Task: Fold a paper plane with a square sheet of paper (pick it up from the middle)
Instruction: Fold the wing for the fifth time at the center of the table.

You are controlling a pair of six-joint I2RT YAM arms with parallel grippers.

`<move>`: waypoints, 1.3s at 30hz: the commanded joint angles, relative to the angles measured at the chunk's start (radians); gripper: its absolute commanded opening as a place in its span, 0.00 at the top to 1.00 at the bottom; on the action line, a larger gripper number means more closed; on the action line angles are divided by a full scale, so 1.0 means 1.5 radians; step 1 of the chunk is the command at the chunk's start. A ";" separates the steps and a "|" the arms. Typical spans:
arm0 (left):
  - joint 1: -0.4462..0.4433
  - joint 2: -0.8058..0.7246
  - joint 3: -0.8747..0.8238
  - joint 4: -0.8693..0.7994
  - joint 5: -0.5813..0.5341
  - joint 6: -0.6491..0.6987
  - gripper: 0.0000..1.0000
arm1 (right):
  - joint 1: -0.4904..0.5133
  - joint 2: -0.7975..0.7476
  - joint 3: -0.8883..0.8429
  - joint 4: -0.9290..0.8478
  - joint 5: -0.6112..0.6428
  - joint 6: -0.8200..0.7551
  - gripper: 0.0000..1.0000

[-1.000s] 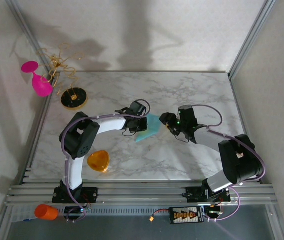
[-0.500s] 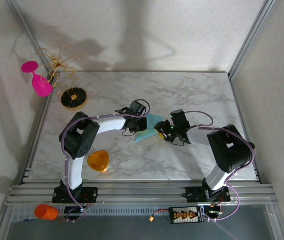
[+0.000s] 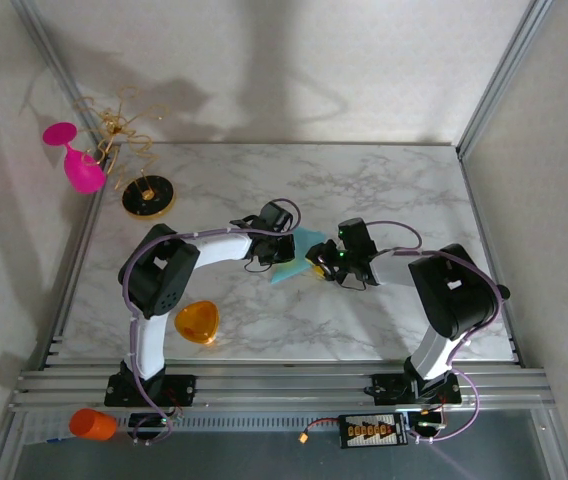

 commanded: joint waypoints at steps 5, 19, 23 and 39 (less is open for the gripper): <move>0.005 0.006 -0.001 -0.033 -0.027 0.001 0.92 | 0.009 -0.009 -0.016 0.099 -0.037 -0.012 0.66; 0.005 -0.008 0.008 -0.043 -0.035 0.003 0.90 | 0.010 0.043 -0.008 0.117 -0.057 -0.013 0.76; 0.006 -0.019 0.008 -0.045 -0.034 0.003 0.88 | 0.010 0.050 -0.003 0.122 -0.054 -0.016 0.82; 0.029 -0.235 -0.147 0.141 -0.090 0.140 0.43 | 0.002 -0.059 0.018 0.017 0.076 -0.036 1.00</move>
